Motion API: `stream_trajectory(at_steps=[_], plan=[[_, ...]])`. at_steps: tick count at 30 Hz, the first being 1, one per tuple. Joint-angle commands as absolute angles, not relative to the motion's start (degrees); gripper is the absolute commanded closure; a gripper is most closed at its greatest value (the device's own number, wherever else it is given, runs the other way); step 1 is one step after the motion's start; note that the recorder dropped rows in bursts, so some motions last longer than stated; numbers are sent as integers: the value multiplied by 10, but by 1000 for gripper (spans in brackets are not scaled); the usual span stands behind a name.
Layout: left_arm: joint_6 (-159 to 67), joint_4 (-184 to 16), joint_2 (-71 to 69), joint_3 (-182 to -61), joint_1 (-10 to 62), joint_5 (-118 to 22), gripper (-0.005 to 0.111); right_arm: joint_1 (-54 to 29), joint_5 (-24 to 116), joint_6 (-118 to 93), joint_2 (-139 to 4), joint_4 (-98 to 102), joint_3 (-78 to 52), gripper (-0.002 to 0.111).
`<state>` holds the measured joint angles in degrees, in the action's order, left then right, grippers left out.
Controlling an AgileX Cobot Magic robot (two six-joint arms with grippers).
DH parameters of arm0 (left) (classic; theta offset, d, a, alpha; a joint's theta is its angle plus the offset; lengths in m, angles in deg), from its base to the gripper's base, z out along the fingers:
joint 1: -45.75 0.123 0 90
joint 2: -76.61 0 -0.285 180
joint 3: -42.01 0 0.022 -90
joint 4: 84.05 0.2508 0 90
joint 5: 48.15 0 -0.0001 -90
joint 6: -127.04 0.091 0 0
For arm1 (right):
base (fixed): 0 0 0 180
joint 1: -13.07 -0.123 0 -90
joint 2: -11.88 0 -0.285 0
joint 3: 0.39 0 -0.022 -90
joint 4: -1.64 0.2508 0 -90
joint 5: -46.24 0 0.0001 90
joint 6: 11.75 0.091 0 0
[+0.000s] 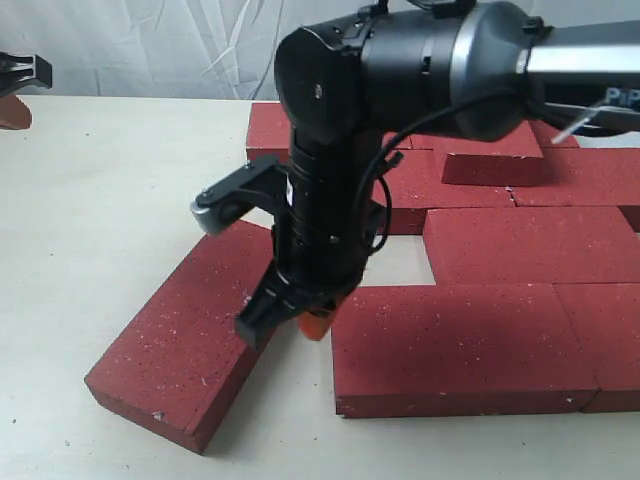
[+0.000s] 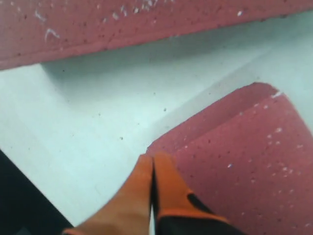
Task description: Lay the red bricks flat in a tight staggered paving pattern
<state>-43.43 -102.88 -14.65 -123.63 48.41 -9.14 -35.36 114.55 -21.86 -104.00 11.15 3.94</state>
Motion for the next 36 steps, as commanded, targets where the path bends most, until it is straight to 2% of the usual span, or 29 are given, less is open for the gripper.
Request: stream_trajectory(at_steps=[1,11,17,28,33,36], plan=[[-433,-1036,-142,-1236,480,-95,107,-389,1124,-227,-1030,108,-10,109],[-433,-1042,-142,-1236,479,-95,107,-506,1019,-227,-1086,97,-33,109],[-433,-1044,-142,-1236,479,-101,107,-517,941,-225,-1119,138,-9,109],[-433,-1048,-149,-1236,479,-105,107,-516,830,-162,-1196,136,134,109],[-433,-1049,-150,-1236,479,-107,107,-516,846,-156,-1225,131,189,109],[-433,-1045,-150,-1236,479,-106,107,-515,934,-155,-1198,104,222,109]])
